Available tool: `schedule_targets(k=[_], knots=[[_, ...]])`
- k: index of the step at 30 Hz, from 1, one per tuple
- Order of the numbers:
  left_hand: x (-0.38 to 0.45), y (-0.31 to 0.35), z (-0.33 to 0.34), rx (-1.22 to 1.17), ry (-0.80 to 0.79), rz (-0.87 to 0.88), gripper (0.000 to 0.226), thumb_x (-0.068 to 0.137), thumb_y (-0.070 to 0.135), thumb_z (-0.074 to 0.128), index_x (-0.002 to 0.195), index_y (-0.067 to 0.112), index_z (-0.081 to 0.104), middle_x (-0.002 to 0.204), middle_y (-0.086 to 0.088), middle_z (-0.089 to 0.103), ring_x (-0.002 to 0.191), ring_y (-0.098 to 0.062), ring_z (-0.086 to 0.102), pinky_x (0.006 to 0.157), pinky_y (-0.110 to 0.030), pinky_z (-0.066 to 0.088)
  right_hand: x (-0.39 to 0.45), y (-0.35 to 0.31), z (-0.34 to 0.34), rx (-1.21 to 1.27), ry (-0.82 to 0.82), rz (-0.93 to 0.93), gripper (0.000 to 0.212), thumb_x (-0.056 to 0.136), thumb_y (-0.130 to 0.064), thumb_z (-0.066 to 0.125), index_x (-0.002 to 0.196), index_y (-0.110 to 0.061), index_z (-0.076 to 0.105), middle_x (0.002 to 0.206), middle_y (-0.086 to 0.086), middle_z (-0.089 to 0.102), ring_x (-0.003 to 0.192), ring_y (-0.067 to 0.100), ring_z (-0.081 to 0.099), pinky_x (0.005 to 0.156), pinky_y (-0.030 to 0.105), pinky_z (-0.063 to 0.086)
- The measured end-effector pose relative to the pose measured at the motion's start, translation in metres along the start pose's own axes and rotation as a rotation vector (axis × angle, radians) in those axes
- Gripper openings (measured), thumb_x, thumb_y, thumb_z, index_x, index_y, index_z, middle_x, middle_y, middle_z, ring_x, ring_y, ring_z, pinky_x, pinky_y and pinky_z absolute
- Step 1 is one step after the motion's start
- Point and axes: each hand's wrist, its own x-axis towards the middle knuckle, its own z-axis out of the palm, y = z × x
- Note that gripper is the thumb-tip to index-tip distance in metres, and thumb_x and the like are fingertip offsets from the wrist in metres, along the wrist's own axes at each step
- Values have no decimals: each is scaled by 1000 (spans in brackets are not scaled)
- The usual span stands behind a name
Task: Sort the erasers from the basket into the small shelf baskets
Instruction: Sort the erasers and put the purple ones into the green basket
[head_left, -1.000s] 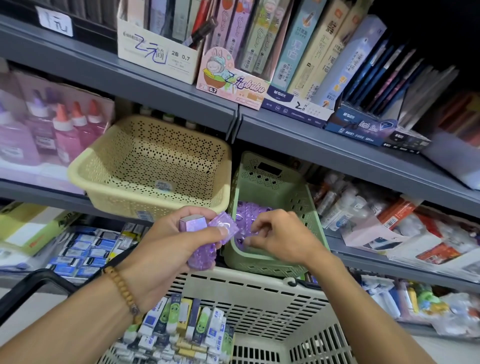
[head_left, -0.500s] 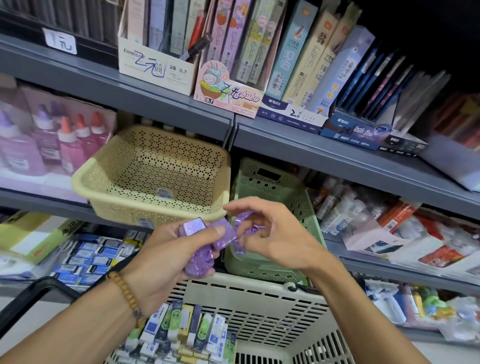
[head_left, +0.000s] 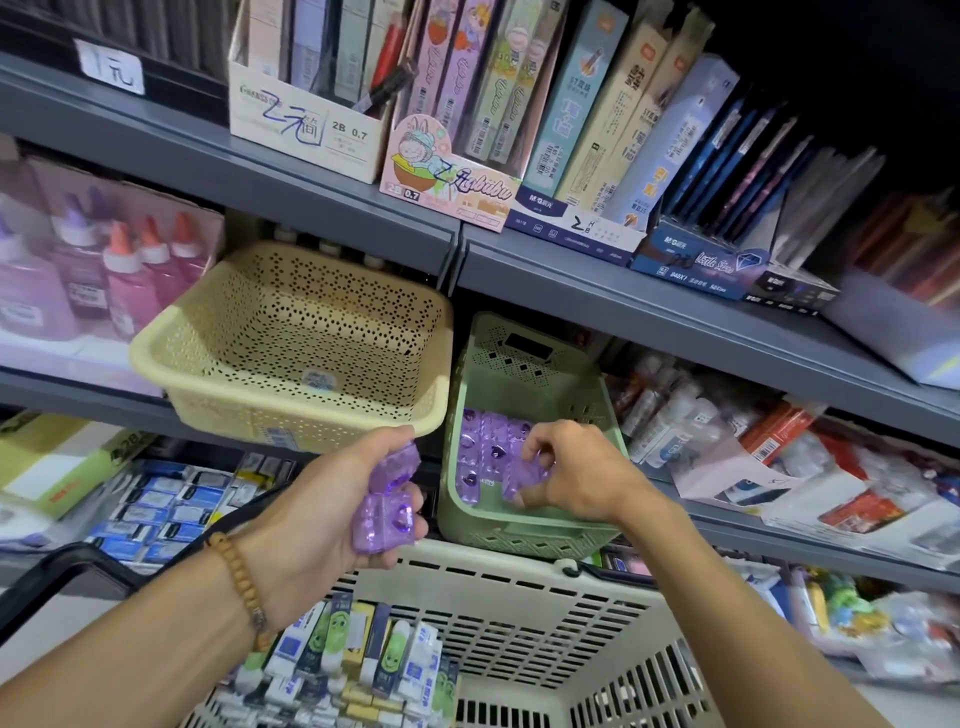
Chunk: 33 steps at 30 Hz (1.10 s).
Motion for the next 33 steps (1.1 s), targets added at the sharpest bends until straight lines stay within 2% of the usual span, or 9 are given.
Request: schedule_targets(k=[4,7,12,15,18,21,26,29,33], knots=[[-2,2,-1,19,-35,32,28,81,32,67,101,13,62,74,-5,62,58,-19,62,43,-24,42,15,-7,16,-12,-78,-7,37,68,-31,88,86,-27,56,84,-1,62,79,19,56,73,29,46],[-4,3,-3,116,-87,115,22,66,31,76,88,28,74,75,1,68,61,-13,63,45,-23,43,18,-8,21,22,-92,-28,35,71,-26,87,85,-27,56,79,-3,64,76,17,57,79,29,50],[-4,-1,-3,259,-9,208,24,71,22,82,92,28,74,78,8,72,59,-9,61,47,-21,42,3,-8,11,137,25,-73,19,79,-29,79,85,-24,62,68,-8,66,62,5,53,72,27,44],[-5,-1,-1,294,35,257,27,72,15,82,93,28,75,86,3,74,61,-5,64,49,-19,47,-18,-22,0,519,63,-202,4,87,-18,71,89,-22,69,71,-6,65,65,13,58,70,32,50],[-6,-1,2,290,27,302,17,73,12,81,88,20,77,75,4,72,58,-1,62,48,-13,45,-43,-40,-10,747,2,-370,27,84,-12,71,107,-28,70,98,1,68,75,17,63,72,36,56],[-10,2,5,304,9,262,7,73,21,81,79,18,78,56,9,64,47,-3,55,40,-12,38,-58,-57,-10,616,-20,-524,47,80,-6,74,120,-31,67,111,-1,60,86,17,65,73,38,56],[-12,5,1,329,-79,192,31,69,44,74,85,18,78,70,4,72,52,-5,55,45,-17,37,-54,-64,-3,412,206,-474,24,74,-24,84,94,-24,72,96,-9,60,78,9,62,71,28,55],[-7,5,0,227,-89,156,13,87,22,66,88,16,78,71,-2,71,56,-10,56,44,-20,40,-53,-57,0,417,210,-437,26,74,-33,83,93,-28,67,93,-8,64,78,11,63,74,35,57],[-4,3,3,142,-95,125,16,89,4,59,95,6,74,73,-9,68,57,-14,56,43,-21,41,-53,-51,5,278,62,-481,30,77,-46,72,106,-47,63,95,-12,61,76,7,64,73,29,57]])
